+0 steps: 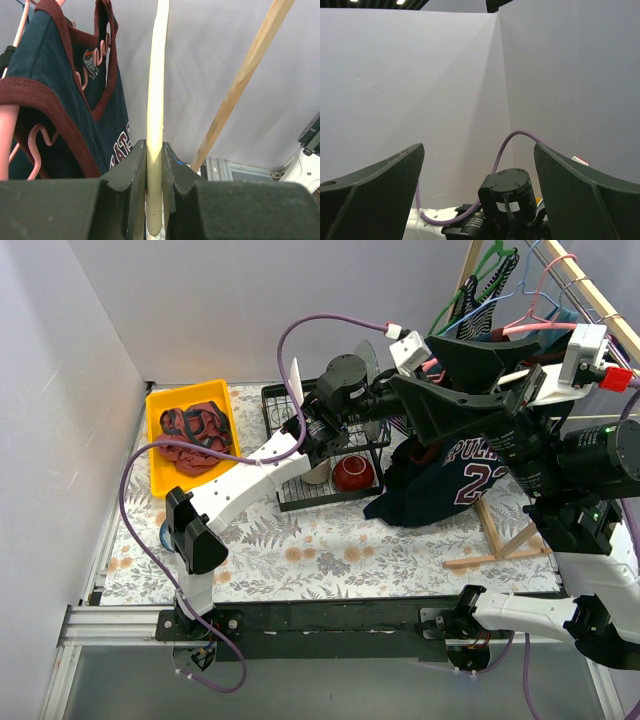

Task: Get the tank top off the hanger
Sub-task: Place the hanger at the clothesline.

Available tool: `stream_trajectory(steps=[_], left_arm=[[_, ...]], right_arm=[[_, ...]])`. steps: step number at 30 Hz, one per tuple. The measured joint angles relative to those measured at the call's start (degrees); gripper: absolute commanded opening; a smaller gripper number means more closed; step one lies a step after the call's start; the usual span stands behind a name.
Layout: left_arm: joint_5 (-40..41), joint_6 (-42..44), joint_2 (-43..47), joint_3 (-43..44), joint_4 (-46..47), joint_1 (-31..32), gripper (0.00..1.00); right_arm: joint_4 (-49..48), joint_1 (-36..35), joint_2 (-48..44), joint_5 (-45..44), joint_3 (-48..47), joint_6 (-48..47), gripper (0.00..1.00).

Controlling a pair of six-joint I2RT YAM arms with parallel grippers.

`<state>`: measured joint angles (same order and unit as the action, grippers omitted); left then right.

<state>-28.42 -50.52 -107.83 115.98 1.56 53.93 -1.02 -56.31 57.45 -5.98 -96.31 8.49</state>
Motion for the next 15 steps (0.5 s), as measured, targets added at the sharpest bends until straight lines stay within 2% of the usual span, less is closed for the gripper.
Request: stream_trajectory(steps=[2,3,5,6,9,12,15], left_arm=[[0.11,0.0,-0.22,0.02,0.15,0.09,0.01],[0.2,-0.02,-0.35,0.02,0.22,0.09,0.07],[0.37,-0.04,-0.55,0.13,0.28,0.22,0.25],[0.48,-0.04,-0.59,0.13,0.31,0.31,0.44],[1.07,0.0,-0.61,0.02,0.59,0.61,0.64],[1.31,-0.35,-0.37,-1.31,1.95,0.7,0.73],[1.4,-0.28,0.07,-3.3,2.29,0.7,0.75]], right_arm=[[0.11,0.0,-0.02,0.11,0.37,-0.17,0.99],[0.07,0.0,-0.22,0.13,0.44,-0.2,0.98],[-0.04,0.0,-0.76,0.13,0.5,-0.28,0.98],[-0.17,0.0,-1.2,0.13,0.57,-0.28,0.98],[-1.07,0.0,-2.6,0.15,0.98,-0.26,0.98],[-2.08,0.0,-4.13,0.17,1.62,-0.07,0.98],[-3.63,0.0,-5.44,0.81,1.73,0.28,0.98]])
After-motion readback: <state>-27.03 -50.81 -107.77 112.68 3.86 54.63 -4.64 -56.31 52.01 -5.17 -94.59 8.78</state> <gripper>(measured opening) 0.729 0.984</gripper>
